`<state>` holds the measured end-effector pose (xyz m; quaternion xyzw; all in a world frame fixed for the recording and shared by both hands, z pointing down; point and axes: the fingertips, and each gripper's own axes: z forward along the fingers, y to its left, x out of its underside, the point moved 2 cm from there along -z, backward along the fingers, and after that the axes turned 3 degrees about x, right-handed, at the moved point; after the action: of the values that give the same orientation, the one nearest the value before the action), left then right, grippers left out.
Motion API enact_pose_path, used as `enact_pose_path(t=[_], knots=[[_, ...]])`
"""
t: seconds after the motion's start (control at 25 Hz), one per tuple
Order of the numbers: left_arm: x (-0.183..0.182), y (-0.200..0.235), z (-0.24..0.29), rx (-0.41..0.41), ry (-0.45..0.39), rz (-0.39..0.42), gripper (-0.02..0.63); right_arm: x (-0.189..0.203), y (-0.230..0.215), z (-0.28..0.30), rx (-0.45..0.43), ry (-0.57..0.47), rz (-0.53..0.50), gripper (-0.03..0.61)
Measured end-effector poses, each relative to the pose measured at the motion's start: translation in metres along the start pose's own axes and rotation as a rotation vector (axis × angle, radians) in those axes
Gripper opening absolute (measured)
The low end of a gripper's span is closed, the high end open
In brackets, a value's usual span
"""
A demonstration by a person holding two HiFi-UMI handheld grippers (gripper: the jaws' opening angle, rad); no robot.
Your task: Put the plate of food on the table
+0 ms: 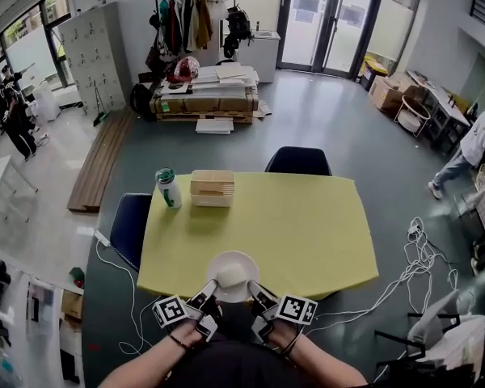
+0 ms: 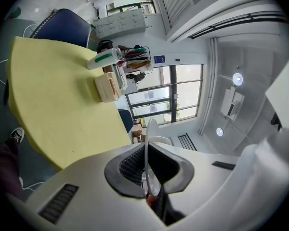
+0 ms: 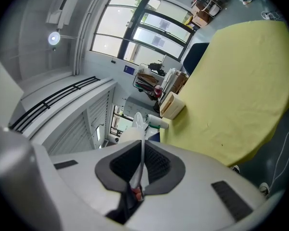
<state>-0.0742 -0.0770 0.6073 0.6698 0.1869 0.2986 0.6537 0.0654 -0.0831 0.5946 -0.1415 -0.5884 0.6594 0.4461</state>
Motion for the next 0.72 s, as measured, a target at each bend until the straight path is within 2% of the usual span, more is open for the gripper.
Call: enact_pose_path(t=[0.24,0.4,0.6,0.72], knots=[[-0.047,-0.001,0.041,0.045,0.052,-0.028,0.017,-0.034,0.002,0.044,0.021,-0.045,0.013,0.023],[-0.077,0.015,0.055,-0.002,0.097,0.015,0.017,-0.048,0.0,0.069,0.05,-0.068,0.02,0.023],[-0.102,0.019,0.076,0.03,0.141,-0.006,0.017,-0.062,0.0,0.093,0.074,-0.107,0.023,0.023],[-0.114,0.023,0.087,0.016,0.17,0.02,0.017,-0.07,-0.003,0.102,0.084,-0.115,0.034,0.023]])
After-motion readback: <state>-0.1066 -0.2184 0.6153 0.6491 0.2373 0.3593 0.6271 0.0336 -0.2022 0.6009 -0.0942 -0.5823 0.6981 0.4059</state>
